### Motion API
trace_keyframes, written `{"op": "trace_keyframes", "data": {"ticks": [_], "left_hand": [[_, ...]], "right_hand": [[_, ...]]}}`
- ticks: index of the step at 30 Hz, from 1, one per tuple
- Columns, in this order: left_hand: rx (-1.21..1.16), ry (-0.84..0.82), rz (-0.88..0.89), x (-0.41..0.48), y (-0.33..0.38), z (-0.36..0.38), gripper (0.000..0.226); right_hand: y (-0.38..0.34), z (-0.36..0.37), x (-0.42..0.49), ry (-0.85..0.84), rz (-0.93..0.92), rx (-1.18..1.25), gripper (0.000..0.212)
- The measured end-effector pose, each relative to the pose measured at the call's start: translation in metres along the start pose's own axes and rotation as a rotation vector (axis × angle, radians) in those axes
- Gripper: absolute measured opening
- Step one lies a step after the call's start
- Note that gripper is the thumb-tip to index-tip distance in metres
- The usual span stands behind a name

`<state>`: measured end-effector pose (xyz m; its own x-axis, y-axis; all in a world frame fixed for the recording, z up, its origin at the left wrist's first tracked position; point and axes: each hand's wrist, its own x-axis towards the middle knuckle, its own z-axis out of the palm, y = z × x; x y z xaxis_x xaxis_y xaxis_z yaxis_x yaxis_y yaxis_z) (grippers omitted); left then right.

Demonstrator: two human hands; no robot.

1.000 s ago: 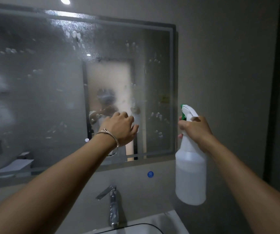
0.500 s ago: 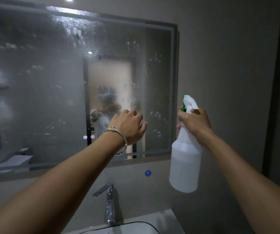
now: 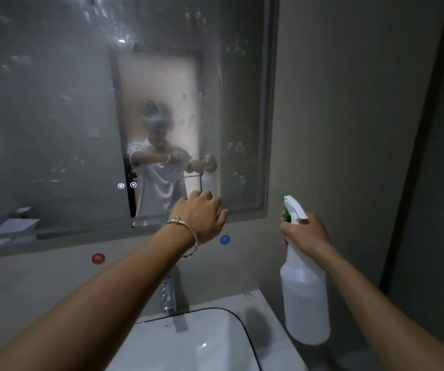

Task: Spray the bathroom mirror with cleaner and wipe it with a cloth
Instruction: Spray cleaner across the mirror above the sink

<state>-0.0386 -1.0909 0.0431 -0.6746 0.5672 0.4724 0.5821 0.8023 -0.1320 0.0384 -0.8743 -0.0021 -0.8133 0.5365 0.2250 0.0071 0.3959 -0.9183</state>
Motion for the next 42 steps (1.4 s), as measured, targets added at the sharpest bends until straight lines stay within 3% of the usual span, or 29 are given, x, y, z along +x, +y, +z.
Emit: {"op": "trace_keyframes", "data": {"ticks": [11, 19, 24, 28, 33, 36, 42], "left_hand": [[-0.026, -0.064, -0.008, -0.018, 0.012, 0.026, 0.043], [-0.033, -0.056, -0.039, -0.03, -0.004, 0.019, 0.042], [-0.01, -0.032, -0.056, -0.039, -0.017, 0.007, 0.044], [-0.004, -0.028, -0.078, -0.049, -0.033, -0.001, 0.043], [-0.001, -0.026, -0.105, -0.06, -0.05, -0.009, 0.043], [0.003, -0.015, -0.105, -0.065, -0.055, -0.015, 0.043], [0.026, 0.012, -0.102, -0.08, -0.076, -0.025, 0.042]], "right_hand": [[0.014, 0.013, -0.012, 0.051, 0.008, -0.121, 0.007], [-0.013, 0.023, -0.019, -0.045, -0.088, 0.025, 0.014], [-0.022, 0.037, -0.02, -0.017, -0.022, 0.088, 0.008], [-0.021, 0.054, -0.026, -0.031, -0.077, 0.031, 0.001], [-0.045, 0.063, -0.03, -0.079, -0.17, 0.106, 0.017], [-0.062, 0.072, -0.033, -0.118, -0.211, 0.152, 0.016], [-0.055, 0.108, -0.052, -0.063, -0.124, 0.102, 0.005]]}}
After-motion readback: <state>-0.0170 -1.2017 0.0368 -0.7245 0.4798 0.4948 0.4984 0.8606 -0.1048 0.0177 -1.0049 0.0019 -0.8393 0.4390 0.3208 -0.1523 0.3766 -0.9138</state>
